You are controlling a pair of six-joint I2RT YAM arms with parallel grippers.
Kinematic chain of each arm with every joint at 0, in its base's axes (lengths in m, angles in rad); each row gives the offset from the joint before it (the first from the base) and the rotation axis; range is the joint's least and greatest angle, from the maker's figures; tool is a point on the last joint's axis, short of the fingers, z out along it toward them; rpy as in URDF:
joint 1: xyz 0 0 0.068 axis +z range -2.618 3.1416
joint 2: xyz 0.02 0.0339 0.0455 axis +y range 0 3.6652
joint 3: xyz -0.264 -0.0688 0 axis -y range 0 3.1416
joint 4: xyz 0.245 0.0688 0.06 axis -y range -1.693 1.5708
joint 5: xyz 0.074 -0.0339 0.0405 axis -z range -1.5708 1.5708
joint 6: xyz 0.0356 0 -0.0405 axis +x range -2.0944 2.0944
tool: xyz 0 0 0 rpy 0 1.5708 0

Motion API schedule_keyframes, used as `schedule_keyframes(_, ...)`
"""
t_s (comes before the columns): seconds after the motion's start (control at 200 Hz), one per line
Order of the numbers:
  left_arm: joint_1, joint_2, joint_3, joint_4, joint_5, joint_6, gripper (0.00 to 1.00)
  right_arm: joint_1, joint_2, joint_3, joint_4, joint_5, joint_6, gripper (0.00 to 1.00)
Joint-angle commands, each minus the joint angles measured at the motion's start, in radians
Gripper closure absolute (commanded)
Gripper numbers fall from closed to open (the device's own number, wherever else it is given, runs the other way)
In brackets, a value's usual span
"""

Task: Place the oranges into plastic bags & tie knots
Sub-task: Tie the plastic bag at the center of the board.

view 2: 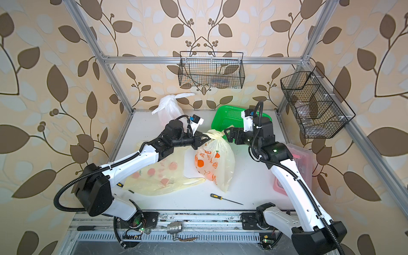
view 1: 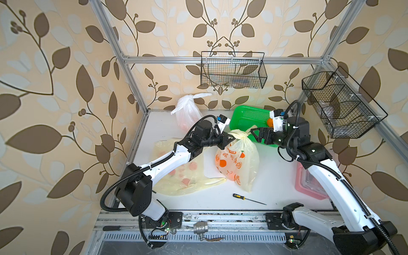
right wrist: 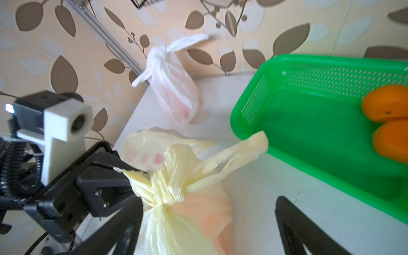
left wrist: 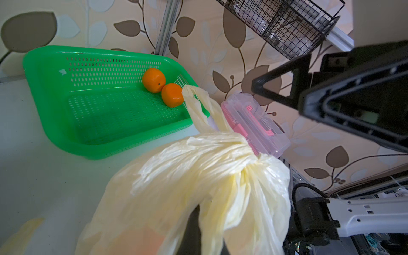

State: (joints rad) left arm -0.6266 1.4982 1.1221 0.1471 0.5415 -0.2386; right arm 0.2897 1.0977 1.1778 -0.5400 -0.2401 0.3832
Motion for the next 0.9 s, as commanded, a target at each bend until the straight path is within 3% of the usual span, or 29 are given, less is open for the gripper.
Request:
schedule_keyframes(0.0, 0.011, -0.038, -0.005, 0.057, 0.007, -0.002, 1.00, 0.032, 0.018, -0.015, 0.007, -0.113, 0.097, 0.08)
schedule_keyframes(0.26, 0.011, -0.036, -0.007, 0.075, 0.037, 0.004, 1.00, 0.034, 0.135, -0.017, 0.147, -0.243, 0.197, 0.17)
schedule_keyframes(0.425, 0.011, -0.041, -0.015, 0.090, 0.054, 0.022, 1.00, 0.034, 0.171, -0.028, 0.222, -0.305, 0.250, 0.29)
schedule_keyframes(0.59, 0.011, -0.043, -0.019, 0.089, 0.031, 0.027, 1.00, 0.036, 0.178, -0.041, 0.289, -0.363, 0.294, 0.62)
schedule_keyframes(0.72, 0.015, -0.052, -0.026, 0.090, -0.008, 0.009, 1.00, 0.036, 0.155, -0.064, 0.331, -0.379, 0.307, 0.96)
schedule_keyframes(0.755, 0.018, -0.052, -0.031, 0.094, -0.018, -0.002, 1.00, 0.035, 0.147, -0.072, 0.338, -0.372, 0.309, 1.00)
schedule_keyframes(0.84, 0.035, -0.113, -0.064, 0.118, -0.057, -0.037, 0.59, 0.032, 0.124, -0.094, 0.371, -0.357, 0.312, 1.00)
schedule_keyframes(0.895, 0.040, -0.151, -0.091, 0.118, -0.086, -0.043, 0.39, 0.032, 0.112, -0.103, 0.394, -0.350, 0.308, 1.00)
